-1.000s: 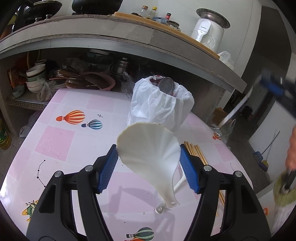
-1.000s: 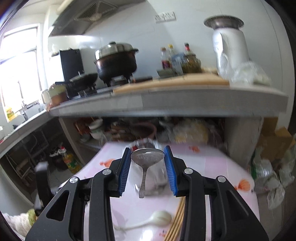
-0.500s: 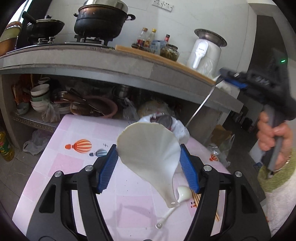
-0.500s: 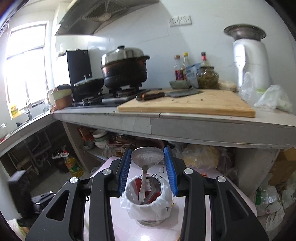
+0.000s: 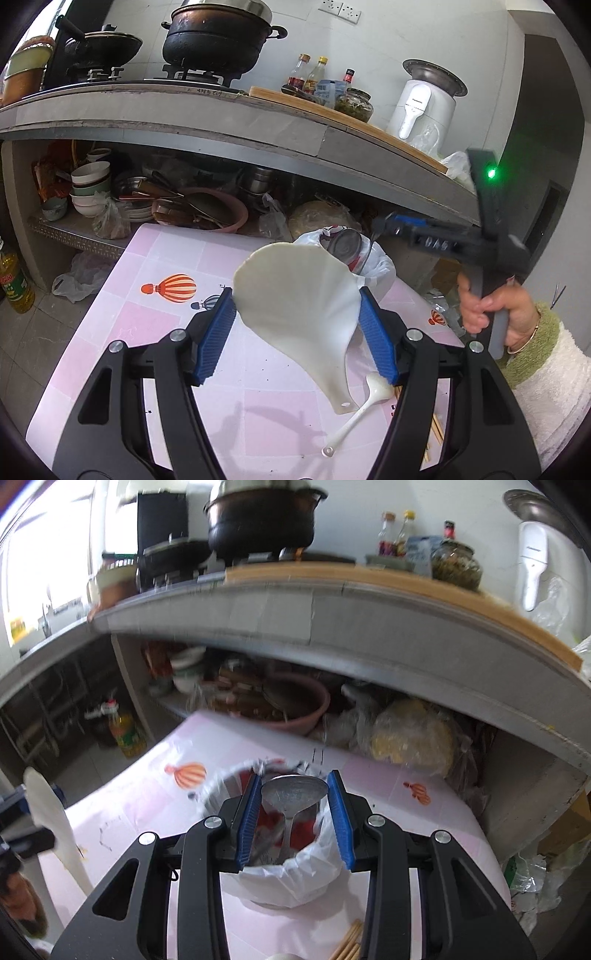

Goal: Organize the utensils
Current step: 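Lower the steel spoon into the holder with the right tool while the left tool lifts the paddle, then withdraw the open right tool while the left tool carries the paddle over the holder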

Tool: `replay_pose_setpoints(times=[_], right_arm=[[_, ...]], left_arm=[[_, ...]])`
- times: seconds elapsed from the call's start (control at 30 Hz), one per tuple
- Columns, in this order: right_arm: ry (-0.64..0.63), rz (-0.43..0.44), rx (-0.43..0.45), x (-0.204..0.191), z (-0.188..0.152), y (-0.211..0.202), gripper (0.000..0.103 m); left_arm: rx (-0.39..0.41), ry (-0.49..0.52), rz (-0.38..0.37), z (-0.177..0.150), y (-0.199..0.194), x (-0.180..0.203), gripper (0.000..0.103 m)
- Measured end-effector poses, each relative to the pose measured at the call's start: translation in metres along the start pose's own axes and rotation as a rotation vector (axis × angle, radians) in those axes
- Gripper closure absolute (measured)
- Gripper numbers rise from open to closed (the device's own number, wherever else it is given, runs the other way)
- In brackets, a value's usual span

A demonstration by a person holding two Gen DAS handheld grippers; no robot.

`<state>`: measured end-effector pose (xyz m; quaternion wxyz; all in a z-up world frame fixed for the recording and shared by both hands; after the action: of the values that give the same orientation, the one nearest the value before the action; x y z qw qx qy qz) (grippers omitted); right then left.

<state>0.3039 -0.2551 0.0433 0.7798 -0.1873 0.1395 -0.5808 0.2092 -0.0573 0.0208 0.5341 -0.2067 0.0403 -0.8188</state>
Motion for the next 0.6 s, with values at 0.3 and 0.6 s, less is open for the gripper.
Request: replay_pose_setpoints(times=[0.3,0.6], right_arm=[[-0.087,-0.012,-0.111,-0.01,-0.029,0.023,0.067],[-0.105,-0.01,-0.143,-0.014,-0.03,0.027,0.067]], left_arm=[[-0.019,0.0,-0.001,-0.004,0.006,-0.001,0.04],[-0.02,-0.001,0.0,-0.005,0.006,0.0,0.04]])
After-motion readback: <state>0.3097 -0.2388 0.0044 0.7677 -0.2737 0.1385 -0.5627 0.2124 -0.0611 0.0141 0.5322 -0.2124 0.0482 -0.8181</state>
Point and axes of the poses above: each gripper's, at about its wrist camera, not at the fingertips, and y roughly the way its jaws point, x to its right, z to its top, the point moved 5 cm from there along y, roughly the way its jaws point, and after that the axes turned 12 degrees about x, right-handed, at the moved point
